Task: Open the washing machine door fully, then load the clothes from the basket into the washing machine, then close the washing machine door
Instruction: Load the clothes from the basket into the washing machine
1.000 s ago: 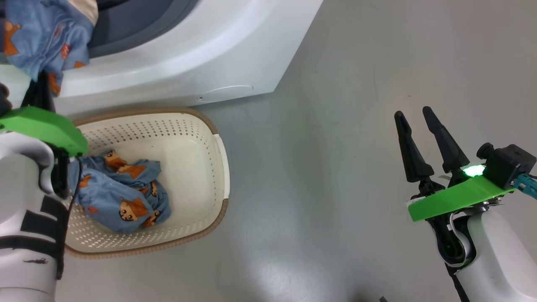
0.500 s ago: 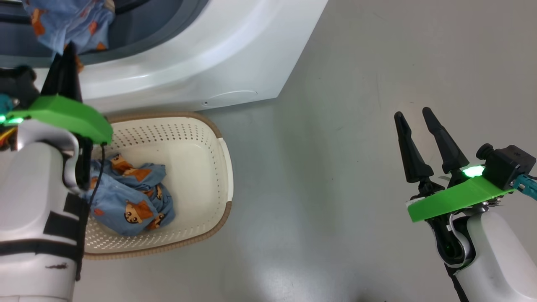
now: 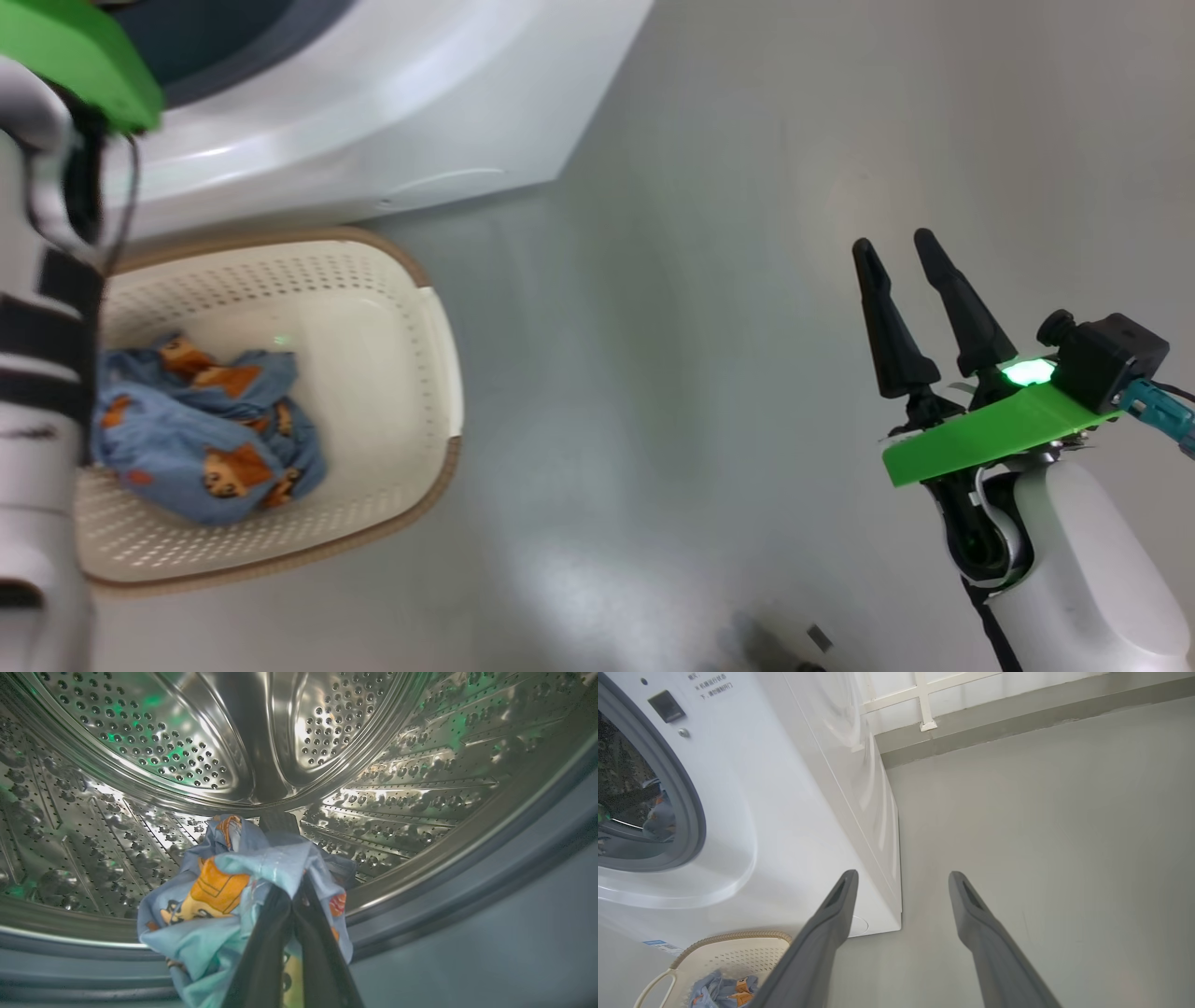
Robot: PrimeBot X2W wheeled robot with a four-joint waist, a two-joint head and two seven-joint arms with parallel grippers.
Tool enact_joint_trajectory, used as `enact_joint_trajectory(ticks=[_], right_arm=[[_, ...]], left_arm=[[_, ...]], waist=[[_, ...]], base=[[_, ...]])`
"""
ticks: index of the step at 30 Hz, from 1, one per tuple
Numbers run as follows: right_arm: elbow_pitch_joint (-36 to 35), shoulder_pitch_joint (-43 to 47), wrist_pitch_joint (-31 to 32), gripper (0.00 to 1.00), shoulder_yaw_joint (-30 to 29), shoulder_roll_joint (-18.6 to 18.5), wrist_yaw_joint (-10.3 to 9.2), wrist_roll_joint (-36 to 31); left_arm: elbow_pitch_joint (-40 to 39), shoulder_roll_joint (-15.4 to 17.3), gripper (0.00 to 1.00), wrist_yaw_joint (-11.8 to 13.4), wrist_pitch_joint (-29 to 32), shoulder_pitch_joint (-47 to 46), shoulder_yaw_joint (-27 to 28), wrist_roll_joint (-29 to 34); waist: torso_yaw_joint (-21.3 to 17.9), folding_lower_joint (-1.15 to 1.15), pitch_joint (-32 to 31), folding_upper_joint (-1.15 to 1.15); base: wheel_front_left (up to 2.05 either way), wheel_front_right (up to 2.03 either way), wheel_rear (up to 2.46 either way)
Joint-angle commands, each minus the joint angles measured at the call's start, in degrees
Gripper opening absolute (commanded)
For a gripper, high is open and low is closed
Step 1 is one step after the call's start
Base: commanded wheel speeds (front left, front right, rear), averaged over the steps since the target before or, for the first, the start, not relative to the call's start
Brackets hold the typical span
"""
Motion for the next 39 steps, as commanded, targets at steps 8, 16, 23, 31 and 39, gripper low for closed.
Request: enact_joint_trajectory(ticks=[8, 16, 23, 31, 39], right_arm=[[-0.9, 0.0, -0.7, 1.0, 1.4, 1.1, 0.09, 0.5], [-0.7, 0.1, -0.7, 1.0, 1.2, 1.2, 0.09, 0.4], [-0.5, 0.1, -0.7, 1.0, 1.3, 1.3, 0.09, 0.1], [-0.3, 0.0, -0.7, 1.0, 1.3, 0.5, 0.09, -0.2], [0.4, 0.8, -0.7, 1.0, 1.2, -0.7, 0.09, -0.5]], left_arm=[[6.6, 4.4, 0.0, 1.9, 0.5, -11.6, -0.3, 2.2], [13.6, 4.2, 1.0, 2.9, -2.1, -17.1, -2.6, 4.2], [18.5, 2.7, 1.0, 2.1, -3.0, -18.0, -3.6, 3.8], [20.8, 1.3, 1.0, 1.2, -6.4, -15.2, -3.5, 2.3], [19.9, -0.4, 1.0, -0.2, -10.0, -8.5, -2.7, 0.1]], waist=[[-5.6, 0.0, 3.9, 0.0], [-6.9, 0.0, 3.8, 0.0], [-5.2, 0.0, 2.8, 0.0], [-2.6, 0.0, -0.1, 0.0], [0.9, 0.0, -5.3, 0.0]], base=[[0.0, 0.0, 0.0], [0.0, 0.0, 0.0], [0.0, 0.0, 0.0], [0.0, 0.0, 0.0], [0.0, 0.0, 0.0]])
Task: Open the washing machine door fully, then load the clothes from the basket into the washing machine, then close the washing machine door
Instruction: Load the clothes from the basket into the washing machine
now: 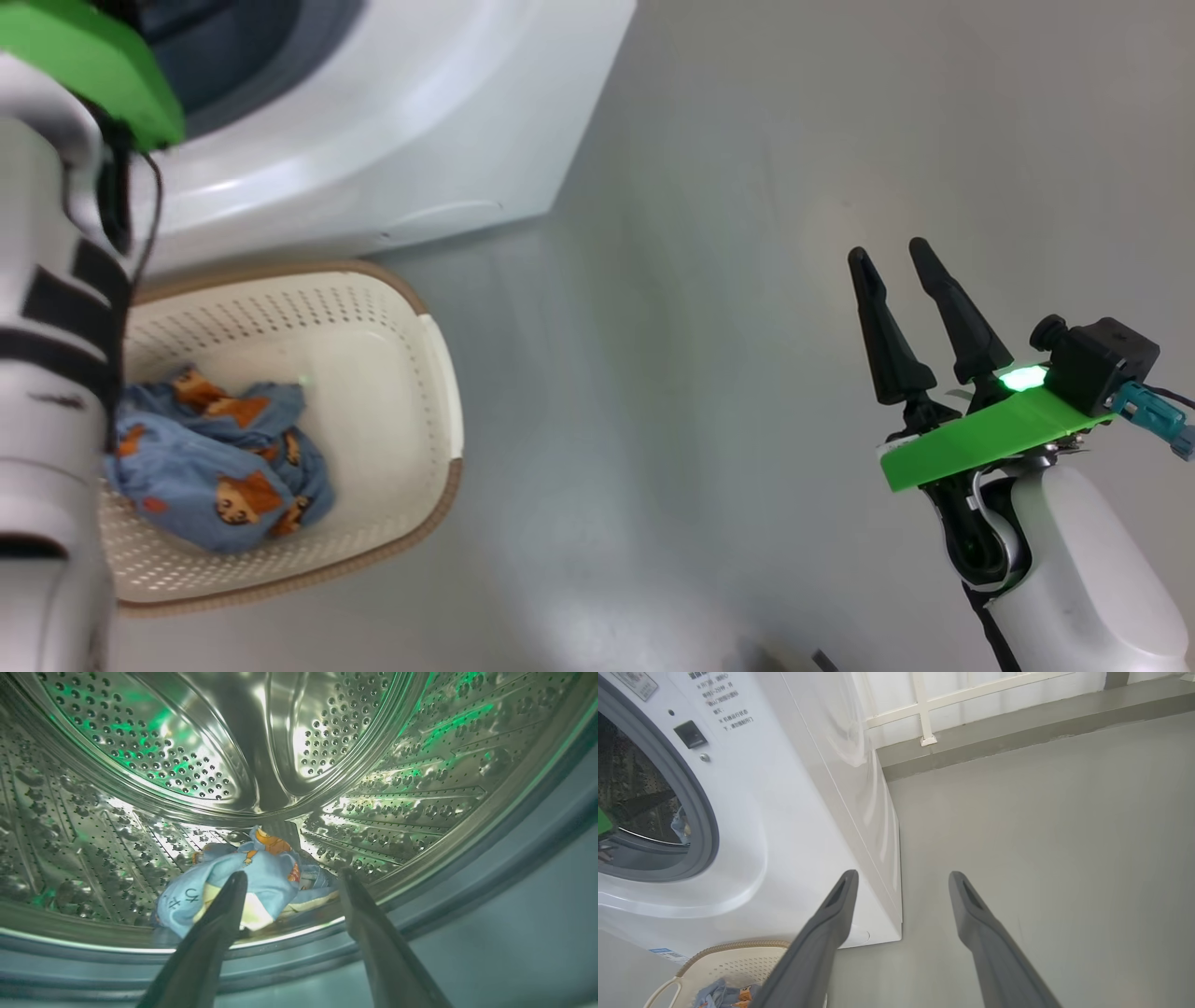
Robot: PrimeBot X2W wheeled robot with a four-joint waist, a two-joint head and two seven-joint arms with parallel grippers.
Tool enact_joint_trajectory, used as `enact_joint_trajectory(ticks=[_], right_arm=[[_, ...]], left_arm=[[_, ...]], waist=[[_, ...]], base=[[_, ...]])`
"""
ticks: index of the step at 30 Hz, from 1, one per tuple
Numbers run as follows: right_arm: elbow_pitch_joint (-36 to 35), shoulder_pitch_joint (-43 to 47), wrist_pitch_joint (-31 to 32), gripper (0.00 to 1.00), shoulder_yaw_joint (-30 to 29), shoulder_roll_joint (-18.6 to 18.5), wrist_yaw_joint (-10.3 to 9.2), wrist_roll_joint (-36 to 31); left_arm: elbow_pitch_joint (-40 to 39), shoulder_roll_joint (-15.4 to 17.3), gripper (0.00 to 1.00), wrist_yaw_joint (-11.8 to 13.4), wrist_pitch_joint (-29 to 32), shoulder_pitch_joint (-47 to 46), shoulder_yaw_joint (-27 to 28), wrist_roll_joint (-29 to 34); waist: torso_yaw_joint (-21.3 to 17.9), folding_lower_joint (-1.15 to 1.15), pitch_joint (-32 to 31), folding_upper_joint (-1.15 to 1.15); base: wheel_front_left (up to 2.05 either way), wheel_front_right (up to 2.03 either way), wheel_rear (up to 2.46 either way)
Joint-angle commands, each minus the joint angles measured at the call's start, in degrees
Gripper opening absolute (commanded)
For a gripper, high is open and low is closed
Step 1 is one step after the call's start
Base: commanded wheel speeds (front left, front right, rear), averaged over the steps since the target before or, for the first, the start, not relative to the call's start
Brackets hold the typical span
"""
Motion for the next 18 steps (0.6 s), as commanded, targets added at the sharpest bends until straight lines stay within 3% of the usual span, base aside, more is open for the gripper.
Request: enact_joint_trajectory(ticks=[1, 18], right_arm=[[-0.9, 1.2, -0.7, 1.0, 0.8, -0.8, 0.09, -0.5], [0.2, 4.2, -0.7, 1.0, 1.0, -3.0, 0.09, -1.1]], left_arm=[[-1.8, 1.9, 1.0, -0.2, -0.7, 0.8, 0.7, -0.4], [-21.6, 1.1, 1.0, -0.5, -1.1, 22.9, 3.9, -2.5]], waist=[[2.0, 0.0, -2.6, 0.0], [6.8, 0.0, -13.0, 0.0]], base=[[0.0, 0.0, 0.0], [0.0, 0.0, 0.0]])
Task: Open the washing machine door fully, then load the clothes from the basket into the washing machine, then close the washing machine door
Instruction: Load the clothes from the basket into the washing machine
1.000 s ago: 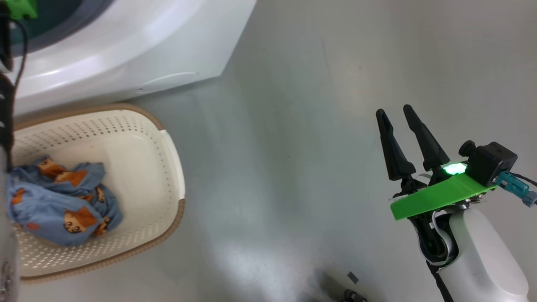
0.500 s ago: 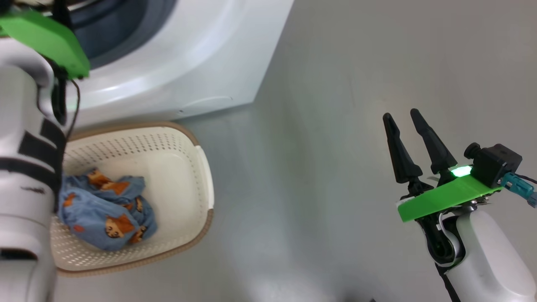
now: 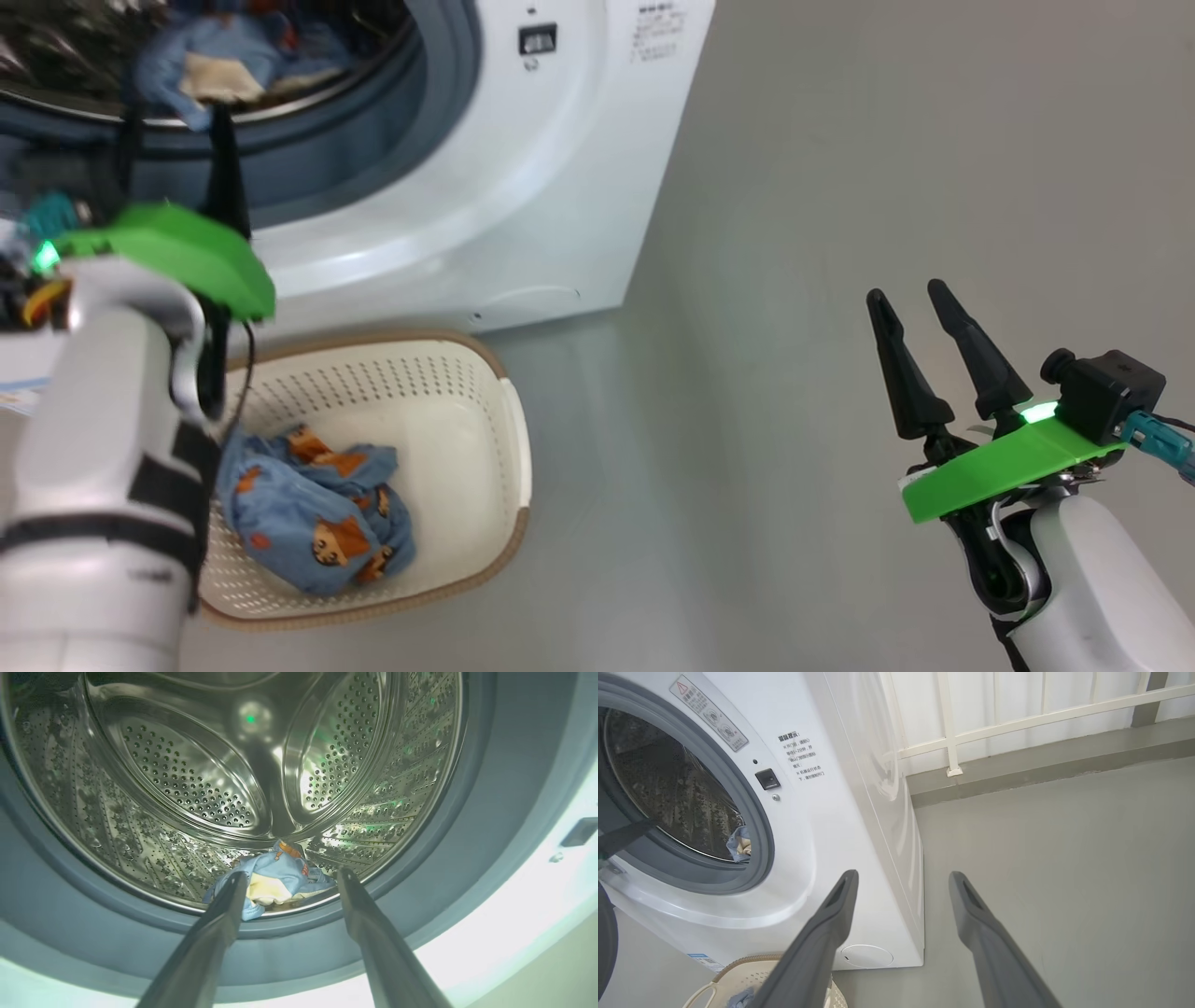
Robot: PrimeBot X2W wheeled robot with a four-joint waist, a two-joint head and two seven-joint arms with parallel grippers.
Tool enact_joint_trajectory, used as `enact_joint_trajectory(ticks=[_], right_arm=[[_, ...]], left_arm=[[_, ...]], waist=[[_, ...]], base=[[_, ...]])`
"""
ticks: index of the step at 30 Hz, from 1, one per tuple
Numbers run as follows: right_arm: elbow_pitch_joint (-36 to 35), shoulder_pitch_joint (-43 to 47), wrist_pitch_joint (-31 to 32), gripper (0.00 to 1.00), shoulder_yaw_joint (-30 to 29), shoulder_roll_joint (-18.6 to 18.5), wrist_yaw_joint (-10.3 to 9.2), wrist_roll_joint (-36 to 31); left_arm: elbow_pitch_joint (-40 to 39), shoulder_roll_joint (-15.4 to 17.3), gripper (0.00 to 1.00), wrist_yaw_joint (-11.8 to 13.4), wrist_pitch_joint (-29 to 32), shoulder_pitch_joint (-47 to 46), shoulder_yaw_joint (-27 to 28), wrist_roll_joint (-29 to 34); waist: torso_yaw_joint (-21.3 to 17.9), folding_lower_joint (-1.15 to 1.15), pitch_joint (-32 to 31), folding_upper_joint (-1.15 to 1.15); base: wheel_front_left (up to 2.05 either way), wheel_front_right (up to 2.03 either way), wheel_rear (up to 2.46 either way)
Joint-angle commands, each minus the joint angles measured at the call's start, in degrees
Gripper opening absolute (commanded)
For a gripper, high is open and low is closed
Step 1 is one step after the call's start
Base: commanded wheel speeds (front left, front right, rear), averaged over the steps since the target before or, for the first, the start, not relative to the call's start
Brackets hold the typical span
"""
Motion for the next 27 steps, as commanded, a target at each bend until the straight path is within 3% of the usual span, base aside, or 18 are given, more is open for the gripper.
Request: enact_joint_trajectory(ticks=[1, 17, 27], right_arm=[[-1.1, 1.5, -0.7, 1.0, 1.0, -0.6, 0.09, -0.6], [0.0, 5.6, -0.7, 1.0, 1.7, -1.7, 0.09, -1.1], [-0.2, 8.1, -0.7, 1.0, 2.1, -2.0, 0.09, -1.2]], left_arm=[[-2.5, 2.0, 1.0, -0.1, -0.3, 1.6, 1.5, -0.6], [-21.6, 1.3, 1.0, 0.9, -0.4, 27.0, 5.0, -2.6], [-31.7, 0.6, 1.0, 1.9, -0.4, 39.3, 6.7, -3.8]], waist=[[1.8, 0.0, -2.8, 0.0], [6.0, 0.0, -13.1, 0.0], [7.5, 0.0, -16.1, 0.0]], base=[[0.0, 0.0, 0.0], [0.0, 0.0, 0.0], [0.0, 0.0, 0.0]])
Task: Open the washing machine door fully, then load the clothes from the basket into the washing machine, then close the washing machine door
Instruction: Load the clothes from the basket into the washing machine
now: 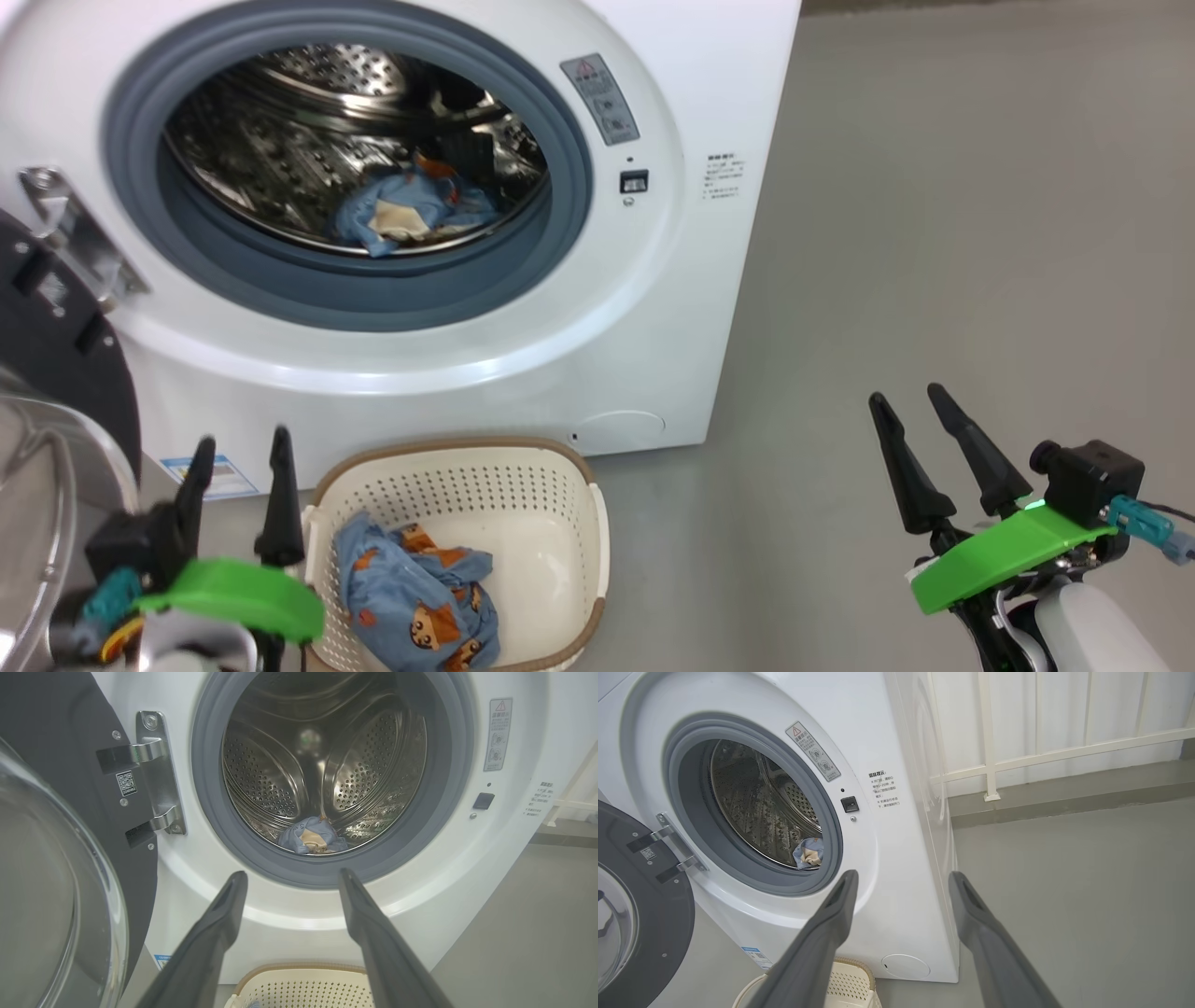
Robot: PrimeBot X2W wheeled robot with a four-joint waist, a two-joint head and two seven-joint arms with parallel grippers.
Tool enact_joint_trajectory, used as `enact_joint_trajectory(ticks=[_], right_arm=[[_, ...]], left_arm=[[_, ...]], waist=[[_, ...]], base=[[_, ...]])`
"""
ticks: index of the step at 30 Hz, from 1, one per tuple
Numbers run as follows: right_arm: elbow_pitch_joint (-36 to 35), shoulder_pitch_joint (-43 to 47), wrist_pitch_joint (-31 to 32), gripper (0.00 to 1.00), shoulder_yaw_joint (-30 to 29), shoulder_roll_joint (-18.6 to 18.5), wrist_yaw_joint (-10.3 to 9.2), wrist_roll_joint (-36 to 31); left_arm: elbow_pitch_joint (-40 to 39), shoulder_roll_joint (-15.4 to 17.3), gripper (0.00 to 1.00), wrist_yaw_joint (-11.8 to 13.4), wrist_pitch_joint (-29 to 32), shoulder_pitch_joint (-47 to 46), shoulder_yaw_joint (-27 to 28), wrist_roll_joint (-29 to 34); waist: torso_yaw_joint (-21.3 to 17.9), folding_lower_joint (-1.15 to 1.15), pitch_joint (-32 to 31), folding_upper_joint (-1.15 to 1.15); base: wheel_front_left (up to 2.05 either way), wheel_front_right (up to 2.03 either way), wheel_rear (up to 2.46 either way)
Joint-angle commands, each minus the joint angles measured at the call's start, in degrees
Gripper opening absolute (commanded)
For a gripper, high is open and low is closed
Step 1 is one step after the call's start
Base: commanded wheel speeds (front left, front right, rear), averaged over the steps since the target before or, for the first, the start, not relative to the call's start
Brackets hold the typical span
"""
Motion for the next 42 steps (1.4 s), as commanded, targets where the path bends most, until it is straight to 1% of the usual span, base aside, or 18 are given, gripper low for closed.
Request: enact_joint_trajectory(ticks=[1, 7, 14, 42], right_arm=[[-1.4, 0.5, -0.7, 1.0, 1.4, -0.7, 0.09, -0.7], [-1.7, 1.5, -0.7, 1.0, 1.3, -1.0, 0.09, -0.8], [-1.7, 2.2, -0.7, 1.0, 1.5, -1.5, 0.09, -1.4], [-1.1, 1.9, -0.7, 1.0, 2.5, -2.3, 0.09, -1.8]], left_arm=[[-2.6, 1.1, 1.0, 0.4, -0.4, 0.5, 2.2, -0.7], [-7.2, 0.6, 1.0, 1.2, -0.4, 5.8, 2.0, -0.9], [-9.6, 0.5, 1.0, 0.9, 0.1, 9.1, 1.7, -1.9], [-10.9, 1.2, 1.0, 2.0, 0.5, 9.8, 0.8, -2.7]], waist=[[0.9, 0.0, -1.2, 0.0], [1.2, 0.0, -2.3, 0.0], [1.4, 0.0, -3.2, 0.0], [1.4, 0.0, -3.0, 0.0]], base=[[0.0, 0.0, 0.0], [0.0, 0.0, 0.0], [0.0, 0.0, 0.0], [0.0, 0.0, 0.0]])
